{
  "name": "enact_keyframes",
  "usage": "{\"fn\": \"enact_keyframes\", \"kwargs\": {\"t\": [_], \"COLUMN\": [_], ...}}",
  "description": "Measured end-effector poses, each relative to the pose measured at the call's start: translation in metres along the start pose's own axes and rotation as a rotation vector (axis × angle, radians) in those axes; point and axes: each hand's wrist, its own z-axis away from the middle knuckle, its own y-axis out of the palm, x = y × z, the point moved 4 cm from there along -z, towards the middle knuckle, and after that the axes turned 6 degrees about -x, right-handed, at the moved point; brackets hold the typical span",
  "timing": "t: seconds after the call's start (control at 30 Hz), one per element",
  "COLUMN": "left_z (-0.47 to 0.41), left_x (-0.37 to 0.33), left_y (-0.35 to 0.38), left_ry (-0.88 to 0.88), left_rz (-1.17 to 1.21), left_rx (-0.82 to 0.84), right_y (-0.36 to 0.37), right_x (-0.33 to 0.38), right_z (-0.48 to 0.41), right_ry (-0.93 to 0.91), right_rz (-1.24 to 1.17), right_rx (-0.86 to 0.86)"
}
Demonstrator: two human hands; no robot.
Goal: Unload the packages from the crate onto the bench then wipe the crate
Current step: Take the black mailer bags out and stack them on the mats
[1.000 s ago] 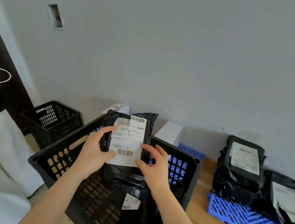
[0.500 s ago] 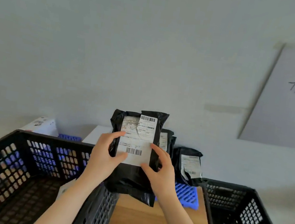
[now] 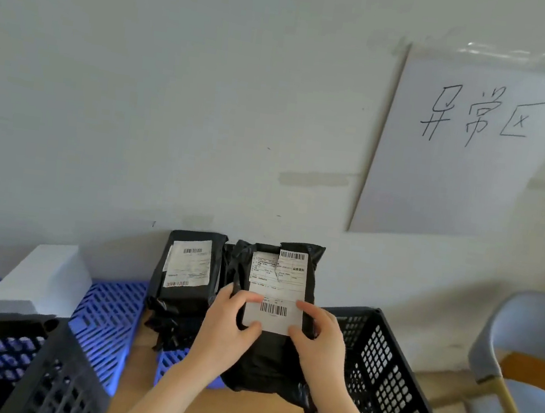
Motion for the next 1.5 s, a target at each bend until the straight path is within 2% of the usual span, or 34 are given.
{"fn": "enact_keyframes", "kwargs": {"t": [0.37, 0.8, 0.97, 1.1, 1.5], "left_z": [-0.095, -0.155, -0.160, -0.156, -0.064], "left_x": [0.090, 0.143, 0.144, 0.135, 0.054], "left_y": [0.099, 0.138, 0.140, 0.129, 0.042], "left_ry": [-0.227, -0.329, -0.347, -0.346, -0.116], "left_rz": [-0.020, -0.027, -0.027, -0.067, -0.069], "left_rx": [0.086, 0.087, 0.079, 0.001, -0.141], "right_y": [0.062, 0.124, 0.129, 0.120, 0.065], "right_x": [-0.077, -0.125, -0.125, -0.117, -0.035], "right_z": [-0.115, -0.183, -0.188, -0.183, -0.085], "right_ry": [0.132, 0.218, 0.217, 0.202, 0.045], "right_rz": [0.198, 0.300, 0.296, 0.277, 0.097], "right_rx": [0.108, 0.221, 0.222, 0.189, 0.086]}}
